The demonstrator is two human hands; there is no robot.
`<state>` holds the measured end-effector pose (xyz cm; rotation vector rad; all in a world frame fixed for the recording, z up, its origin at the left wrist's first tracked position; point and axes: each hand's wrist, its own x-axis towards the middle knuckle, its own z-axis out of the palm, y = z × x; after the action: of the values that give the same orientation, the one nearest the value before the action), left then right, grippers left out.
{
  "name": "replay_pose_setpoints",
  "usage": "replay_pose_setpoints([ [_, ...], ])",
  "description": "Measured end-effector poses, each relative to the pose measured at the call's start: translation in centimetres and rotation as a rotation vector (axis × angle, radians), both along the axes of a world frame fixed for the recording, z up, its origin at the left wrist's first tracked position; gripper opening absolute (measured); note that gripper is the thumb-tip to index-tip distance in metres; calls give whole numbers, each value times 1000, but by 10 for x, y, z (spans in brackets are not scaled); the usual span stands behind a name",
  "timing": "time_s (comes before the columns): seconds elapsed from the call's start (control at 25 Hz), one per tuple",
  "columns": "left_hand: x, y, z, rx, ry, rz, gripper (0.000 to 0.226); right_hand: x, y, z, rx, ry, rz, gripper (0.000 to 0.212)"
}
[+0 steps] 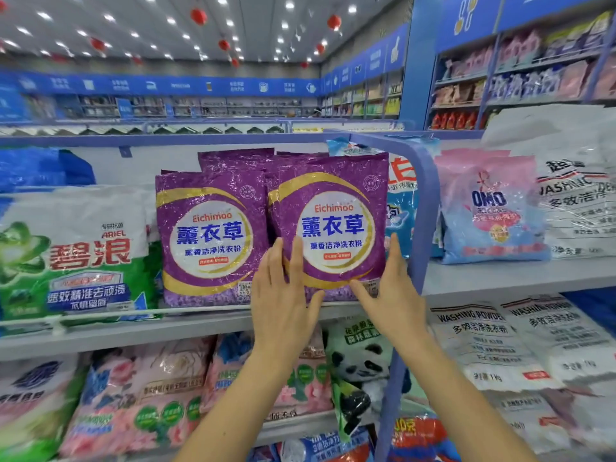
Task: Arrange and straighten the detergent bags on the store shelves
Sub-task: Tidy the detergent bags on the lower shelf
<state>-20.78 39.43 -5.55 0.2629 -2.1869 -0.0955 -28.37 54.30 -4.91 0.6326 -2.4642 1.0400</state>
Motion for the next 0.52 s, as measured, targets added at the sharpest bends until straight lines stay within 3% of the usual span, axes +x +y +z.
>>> replay_pose_setpoints([
  [0.12,-15,-1,-9,-187,-33,-70,79,1,-10,-12,48,283,9,77],
  [0.28,-25,-15,-18,-179,-101,-26,64,-16,-23,-20,91,263,114,66],
  [0.44,-35,-27,-19,-165,-88,9,65,-28,-34,-14,187,185,166,79],
  [0.52,-38,-26,-15,-127,-98,13,66,-31,-34,-11,222,167,155,75],
])
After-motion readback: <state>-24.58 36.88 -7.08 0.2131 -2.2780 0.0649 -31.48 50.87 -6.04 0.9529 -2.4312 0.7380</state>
